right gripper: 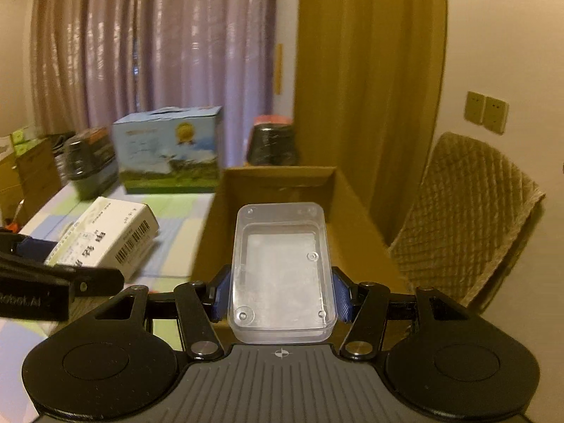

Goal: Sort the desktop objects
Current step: 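Carry the box and tray to the cardboard box and release both inside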

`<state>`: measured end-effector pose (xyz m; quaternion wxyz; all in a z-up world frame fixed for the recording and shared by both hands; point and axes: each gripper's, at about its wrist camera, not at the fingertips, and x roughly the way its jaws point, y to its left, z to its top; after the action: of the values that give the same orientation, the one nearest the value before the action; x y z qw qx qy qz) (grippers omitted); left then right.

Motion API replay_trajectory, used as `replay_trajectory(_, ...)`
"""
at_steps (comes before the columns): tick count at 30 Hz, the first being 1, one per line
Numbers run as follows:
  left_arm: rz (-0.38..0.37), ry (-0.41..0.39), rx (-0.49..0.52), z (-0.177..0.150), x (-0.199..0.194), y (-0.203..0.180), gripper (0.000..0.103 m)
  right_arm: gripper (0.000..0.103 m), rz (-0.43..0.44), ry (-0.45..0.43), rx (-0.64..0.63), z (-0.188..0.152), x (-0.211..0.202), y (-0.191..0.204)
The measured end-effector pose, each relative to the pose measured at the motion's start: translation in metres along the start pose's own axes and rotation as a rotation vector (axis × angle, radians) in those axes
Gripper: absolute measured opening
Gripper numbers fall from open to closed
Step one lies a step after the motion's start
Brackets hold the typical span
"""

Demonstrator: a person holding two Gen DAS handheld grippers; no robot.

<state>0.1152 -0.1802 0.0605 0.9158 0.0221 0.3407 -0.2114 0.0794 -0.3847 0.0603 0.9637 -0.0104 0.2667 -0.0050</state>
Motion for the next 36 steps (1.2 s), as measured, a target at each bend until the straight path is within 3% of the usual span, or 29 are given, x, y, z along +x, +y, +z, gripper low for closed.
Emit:
replay_trajectory(8,-0.069,0.019,0.034,0.034,0.047,-0.056,0.067,0.054,-0.009,0.004,0.041,0.014,0.029,-0.04)
replay_trajectory(16,-0.106,0.055,0.004,0.046,0.092,-0.066,0.067,0.054,-0.009,0.025,0.091,0.014,0.047,-0.06)
replay_trajectory(26,-0.11,0.067,-0.026,0.055,0.112,-0.064,0.067,0.054,-0.019,0.038,0.109,0.012,0.054,-0.069)
replay_trajectory(36,-0.079,0.018,-0.062,0.048,0.084,-0.039,0.067,0.054,0.005,0.047,0.103,0.014,0.059,-0.058)
